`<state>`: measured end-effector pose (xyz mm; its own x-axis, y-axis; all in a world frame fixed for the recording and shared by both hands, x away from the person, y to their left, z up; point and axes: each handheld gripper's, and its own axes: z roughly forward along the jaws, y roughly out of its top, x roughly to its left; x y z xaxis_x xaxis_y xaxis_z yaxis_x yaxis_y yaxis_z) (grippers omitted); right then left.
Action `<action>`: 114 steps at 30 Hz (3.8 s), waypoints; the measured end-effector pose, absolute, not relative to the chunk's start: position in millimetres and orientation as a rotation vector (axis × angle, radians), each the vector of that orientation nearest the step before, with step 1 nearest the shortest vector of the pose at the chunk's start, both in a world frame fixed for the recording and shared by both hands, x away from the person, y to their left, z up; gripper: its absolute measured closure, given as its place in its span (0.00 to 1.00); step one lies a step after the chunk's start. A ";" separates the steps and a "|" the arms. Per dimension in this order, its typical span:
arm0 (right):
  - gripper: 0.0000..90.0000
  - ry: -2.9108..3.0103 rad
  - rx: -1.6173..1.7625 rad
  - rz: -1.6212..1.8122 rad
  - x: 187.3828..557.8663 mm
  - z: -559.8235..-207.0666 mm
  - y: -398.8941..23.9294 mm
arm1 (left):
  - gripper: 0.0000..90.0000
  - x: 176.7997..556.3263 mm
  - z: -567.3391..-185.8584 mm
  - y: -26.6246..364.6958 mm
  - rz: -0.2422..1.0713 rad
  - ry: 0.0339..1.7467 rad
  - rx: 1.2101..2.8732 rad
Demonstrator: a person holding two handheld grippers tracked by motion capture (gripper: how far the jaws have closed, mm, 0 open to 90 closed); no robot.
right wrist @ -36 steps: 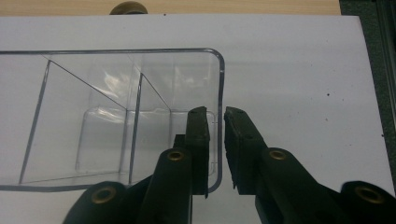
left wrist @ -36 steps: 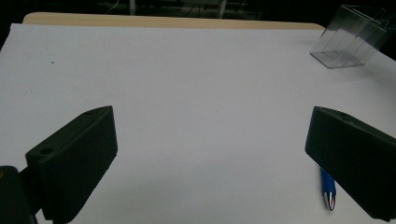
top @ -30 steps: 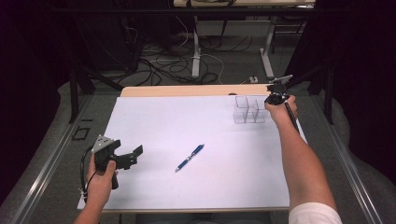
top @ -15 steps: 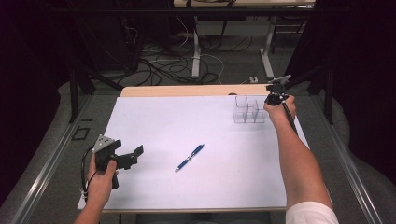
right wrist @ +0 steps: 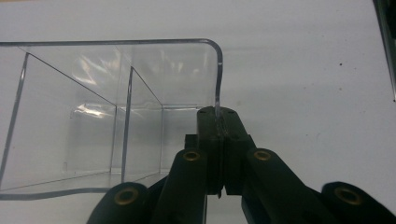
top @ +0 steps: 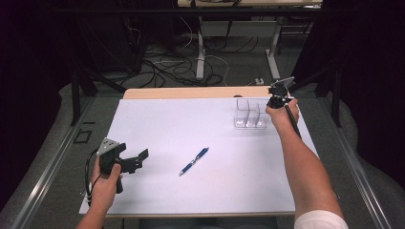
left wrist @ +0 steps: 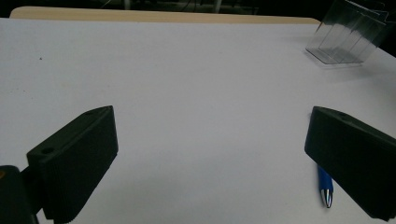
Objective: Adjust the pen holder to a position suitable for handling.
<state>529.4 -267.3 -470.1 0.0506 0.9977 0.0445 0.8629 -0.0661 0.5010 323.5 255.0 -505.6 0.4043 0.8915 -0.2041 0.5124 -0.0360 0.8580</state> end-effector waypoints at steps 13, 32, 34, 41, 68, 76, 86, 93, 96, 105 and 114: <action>0.99 1.919 1.975 0.571 517.7 -458.1 -226.3 | 0.03 323.5 -505.5 253.3 0.489 1.236 1.695; 0.99 1.980 1.951 0.595 507.7 -444.9 -170.4 | 0.03 322.8 -505.1 250.9 0.492 1.229 1.704; 0.99 1.991 1.949 0.596 507.4 -444.9 -166.6 | 0.03 322.9 -505.4 250.7 0.493 1.229 1.702; 0.99 2.020 1.961 0.612 508.3 -448.8 -148.7 | 0.03 323.1 -505.6 251.1 0.494 1.227 1.702; 0.99 2.060 2.045 0.551 508.1 -468.3 -119.2 | 0.03 322.8 -506.2 250.1 0.490 1.224 1.708; 0.96 2.072 2.068 0.559 506.0 -468.5 -116.9 | 0.03 322.7 -506.1 250.1 0.491 1.221 1.708; 0.95 2.122 2.116 0.529 503.7 -469.4 -119.8 | 0.03 322.8 -506.3 249.4 0.488 1.224 1.713; 0.84 2.171 2.081 0.591 501.2 -470.4 -123.2 | 0.03 323.0 -506.8 248.9 0.490 1.223 1.715; 0.80 2.206 2.040 0.579 500.0 -468.5 -123.3 | 0.03 323.2 -507.0 248.6 0.491 1.224 1.714; 0.64 2.189 1.907 0.773 492.8 -464.0 -122.6 | 0.03 323.4 -507.9 247.8 0.488 1.225 1.717; 0.55 2.173 1.786 0.899 485.4 -458.3 -126.0 | 0.03 323.5 -508.1 247.6 0.484 1.228 1.721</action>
<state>485.4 -126.0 -458.3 -0.2573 0.9393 0.2272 0.8251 0.0911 0.5577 323.5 247.6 -508.1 0.4211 0.8867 -0.1909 0.5174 -0.0620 0.8535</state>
